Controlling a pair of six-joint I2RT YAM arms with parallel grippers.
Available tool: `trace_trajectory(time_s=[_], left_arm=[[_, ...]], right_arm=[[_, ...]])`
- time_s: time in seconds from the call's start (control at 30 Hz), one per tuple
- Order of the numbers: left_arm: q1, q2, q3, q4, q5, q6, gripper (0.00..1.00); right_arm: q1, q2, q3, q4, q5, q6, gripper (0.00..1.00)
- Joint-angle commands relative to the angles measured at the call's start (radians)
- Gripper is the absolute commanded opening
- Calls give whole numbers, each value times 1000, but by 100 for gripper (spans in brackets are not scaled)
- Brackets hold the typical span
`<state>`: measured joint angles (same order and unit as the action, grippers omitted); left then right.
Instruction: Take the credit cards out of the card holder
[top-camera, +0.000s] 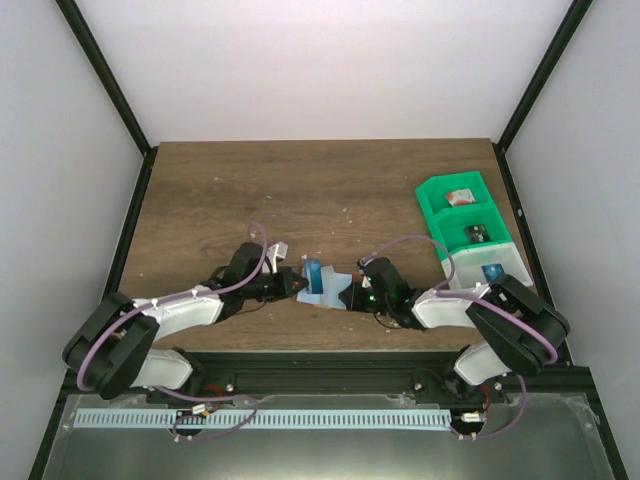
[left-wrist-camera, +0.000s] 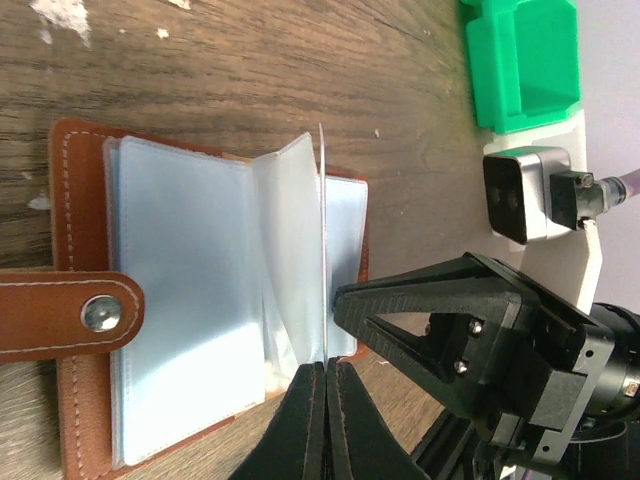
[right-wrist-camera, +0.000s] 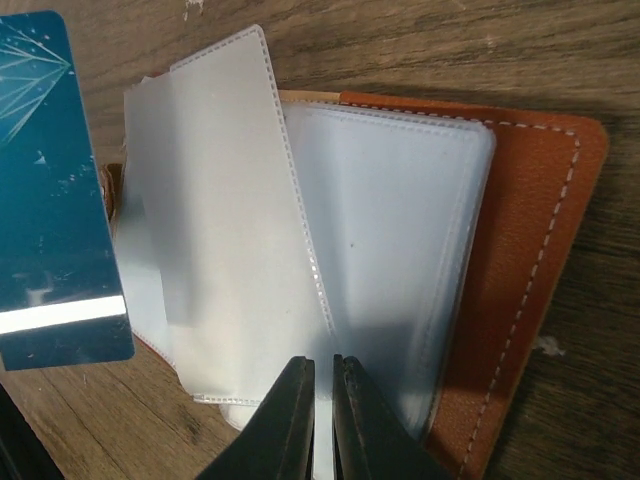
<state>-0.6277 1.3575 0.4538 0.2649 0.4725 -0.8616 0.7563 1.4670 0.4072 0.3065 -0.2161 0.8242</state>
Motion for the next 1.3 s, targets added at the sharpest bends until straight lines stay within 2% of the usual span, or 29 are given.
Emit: trace_trajectory(time_s=[0.0,0.13,0.3,0.4,0.5,0.77,0.93,1.07,1.17,1.27], left_arm=[[4,-44,19,-86,-49,22,0],[3,-123,5,-64,-78,82,0],[-58,-283,15,-74,-180,304,0],[-99,-369,18,-52,-208,435,0],[-124,-427,18,-11,-200,540,0],[-150,-401,122,-44,-255,819,0],[-188,-399,173,-40,-300,1049,0],[-189,-433,205,-57,-68,1080,0],[-188,-466,172,18,94,975,0],[-187,-491,104,211,199,816,0]], right_arm=[[8,-13,27,-73,11,-13,9],[8,-63,44,-115,15,-25,9],[7,-223,97,-250,41,-47,13],[6,-337,135,-312,49,-93,19],[6,-440,177,-378,56,-117,30],[6,-671,244,-448,59,60,46],[6,-718,311,-493,60,-8,55],[6,-764,319,-488,0,-292,55],[7,-845,289,-426,-75,-409,55],[7,-912,206,-286,-193,-489,54]])
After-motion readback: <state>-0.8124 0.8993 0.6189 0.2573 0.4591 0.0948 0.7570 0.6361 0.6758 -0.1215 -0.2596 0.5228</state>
